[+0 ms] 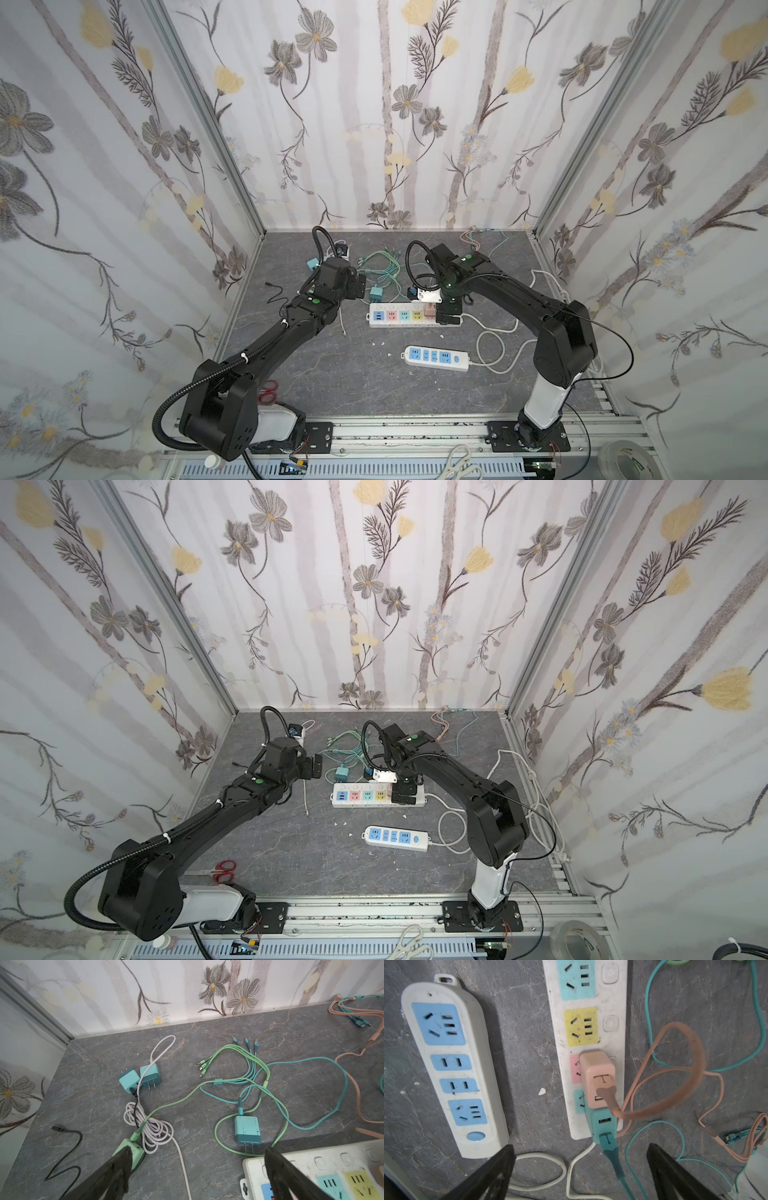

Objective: Insert the plug
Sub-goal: 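Push the beige plug down into the pink socket with the right gripper, then open the right gripper and withdraw it from the beige plug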

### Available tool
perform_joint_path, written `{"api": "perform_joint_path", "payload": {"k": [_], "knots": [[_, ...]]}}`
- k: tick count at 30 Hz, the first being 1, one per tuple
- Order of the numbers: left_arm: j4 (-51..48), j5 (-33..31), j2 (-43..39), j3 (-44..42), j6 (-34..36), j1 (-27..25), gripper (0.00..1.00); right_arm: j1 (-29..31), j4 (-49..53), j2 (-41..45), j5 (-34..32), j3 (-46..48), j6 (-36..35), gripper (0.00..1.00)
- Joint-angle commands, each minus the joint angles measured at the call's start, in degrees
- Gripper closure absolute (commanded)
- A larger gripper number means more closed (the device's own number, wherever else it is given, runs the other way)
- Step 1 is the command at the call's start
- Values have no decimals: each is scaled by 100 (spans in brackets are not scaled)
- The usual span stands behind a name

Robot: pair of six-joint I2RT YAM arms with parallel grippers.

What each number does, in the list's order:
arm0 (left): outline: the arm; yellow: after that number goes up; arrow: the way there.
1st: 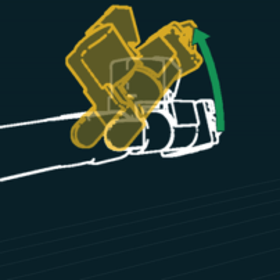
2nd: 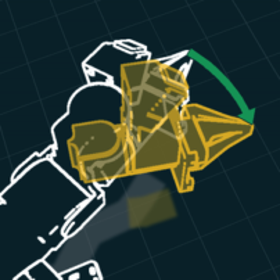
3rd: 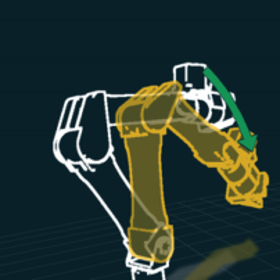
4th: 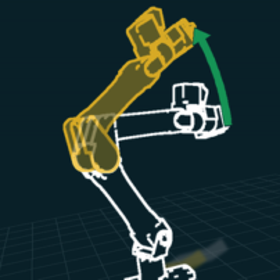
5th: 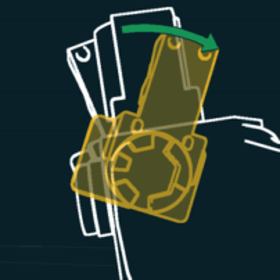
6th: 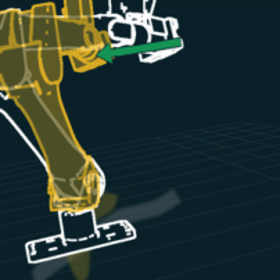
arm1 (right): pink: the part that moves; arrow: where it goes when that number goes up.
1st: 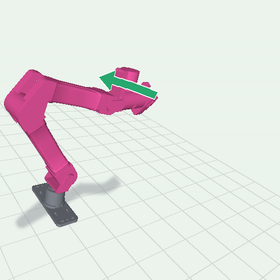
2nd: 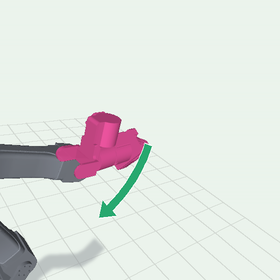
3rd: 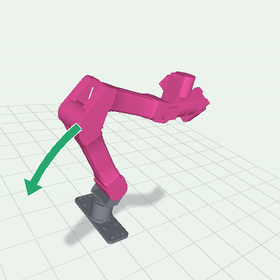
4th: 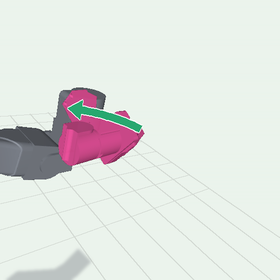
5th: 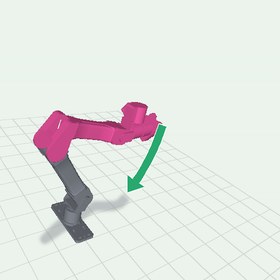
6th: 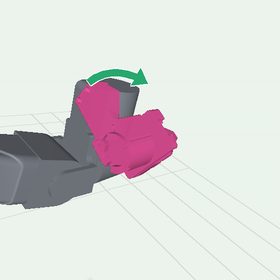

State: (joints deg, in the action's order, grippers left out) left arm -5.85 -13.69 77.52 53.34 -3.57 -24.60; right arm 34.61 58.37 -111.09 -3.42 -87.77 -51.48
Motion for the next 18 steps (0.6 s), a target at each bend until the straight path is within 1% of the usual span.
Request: {"api": "perform_joint_path", "payload": {"k": [1,3,6,9,12,15,16,17,18], "knots": [[-482,331,194,231,-143,34,0,-13,-344,277,-49,124,165,1],[-780,394,423,439,-252,34,1,-11,-522,522,-108,217,399,1],[-1052,474,799,659,-462,34,7,11,-930,1069,-58,475,822,1],[-1101,743,1159,786,-676,34,10,28,-1683,1710,-124,944,1263,1],[-1182,1113,1533,989,-848,36,14,48,-2997,2372,-879,1640,1879,1],[-1405,1340,1952,1310,-959,-15,20,55,-4176,2858,-1401,2369,2350,1],[-1450,1356,2091,1409,-946,-55,21,84,-4696,2999,-1784,2603,2606,1],[-1470,1353,2203,1488,-933,-111,21,133,-5121,3135,-2268,2760,3027,1],[-1477,1331,2304,1547,-913,-144,22,183,-5276,3250,-2597,2815,3541,1]]}}
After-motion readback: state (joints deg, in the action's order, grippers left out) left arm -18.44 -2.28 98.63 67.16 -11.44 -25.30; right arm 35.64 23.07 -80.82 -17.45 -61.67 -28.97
